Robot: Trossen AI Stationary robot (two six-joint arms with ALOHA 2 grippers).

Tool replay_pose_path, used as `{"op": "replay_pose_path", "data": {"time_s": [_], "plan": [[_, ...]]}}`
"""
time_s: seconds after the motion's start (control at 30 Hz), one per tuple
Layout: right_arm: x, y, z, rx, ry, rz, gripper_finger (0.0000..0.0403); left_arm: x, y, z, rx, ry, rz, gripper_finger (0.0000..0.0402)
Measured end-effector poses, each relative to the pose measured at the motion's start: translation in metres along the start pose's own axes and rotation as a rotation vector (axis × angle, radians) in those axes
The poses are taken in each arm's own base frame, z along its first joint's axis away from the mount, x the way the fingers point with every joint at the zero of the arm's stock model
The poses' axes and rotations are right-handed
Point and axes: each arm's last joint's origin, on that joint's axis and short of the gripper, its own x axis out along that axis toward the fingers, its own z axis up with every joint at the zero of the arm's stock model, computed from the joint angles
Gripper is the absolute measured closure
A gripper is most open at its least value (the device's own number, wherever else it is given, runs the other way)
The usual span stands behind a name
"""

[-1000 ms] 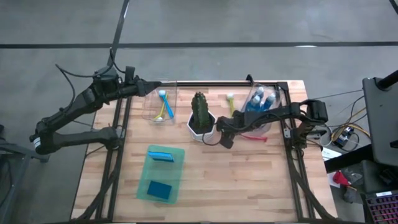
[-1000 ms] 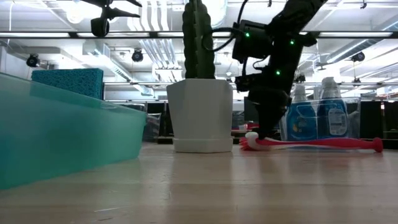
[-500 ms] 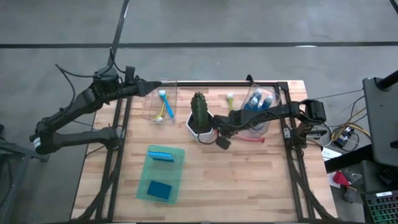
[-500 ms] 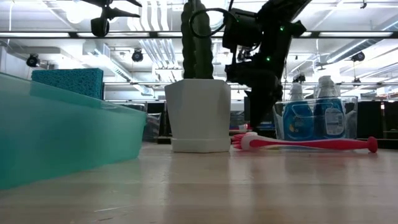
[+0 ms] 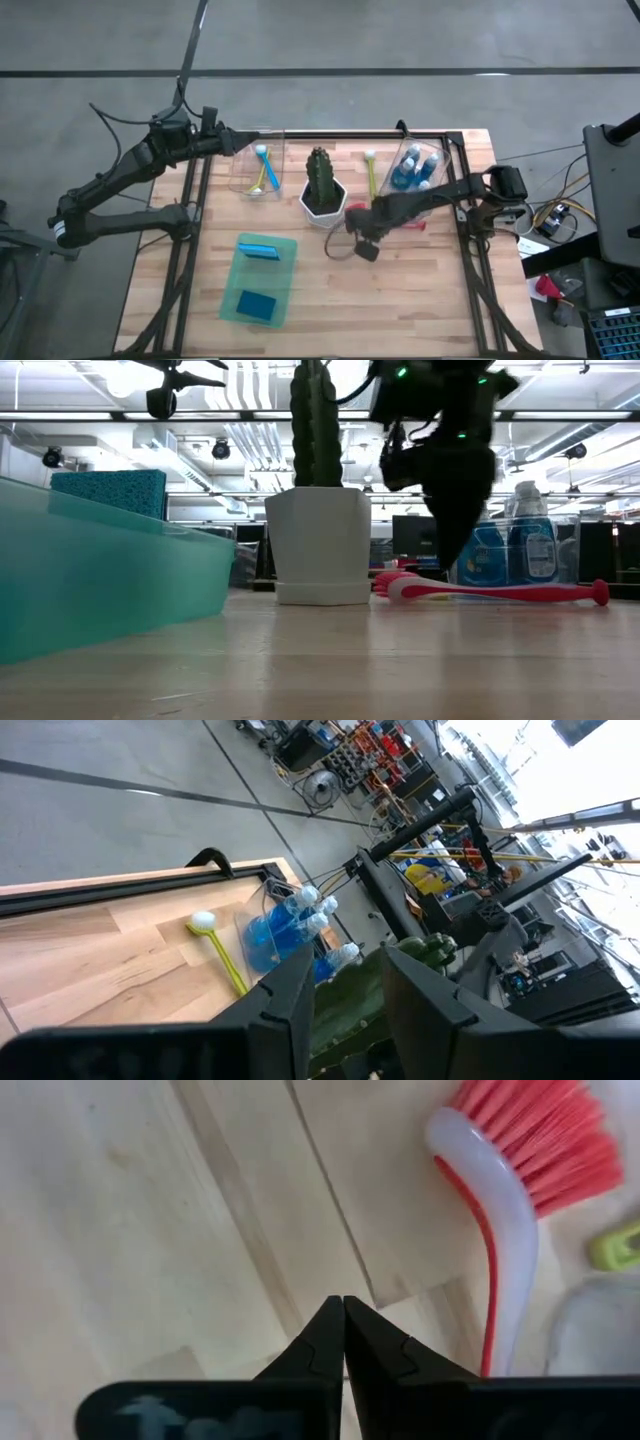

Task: Pick & Place Kitchen Sink Supplies
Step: Put the red dishwashing brush into the left transparent bin

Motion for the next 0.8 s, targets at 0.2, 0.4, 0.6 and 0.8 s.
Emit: {"op": "replay_pose_path", "data": {"time_s": [0.2, 0.4, 0.6, 0.8], "plan": [[0.002, 0.008, -0.008, -0.005, -0.035, -0.077, 0.0368, 0.0, 0.0, 0.0, 0.014, 0.001, -0.001, 0.0291], [0.01, 0.006, -0.014, -0.029, -0.04, -0.114, 0.0296, 0.002, 0.001, 0.0, 0.033, 0.006, 0.003, 0.0291], [0.017, 0.0, -0.018, -0.069, -0.097, -0.225, 0.0229, 0.002, 0.001, 0.0, 0.033, 0.007, 0.003, 0.0291], [0.026, -0.004, -0.02, -0.127, -0.134, -0.227, 0.0202, 0.002, 0.001, 0.0, 0.033, 0.007, 0.003, 0.0291]]}}
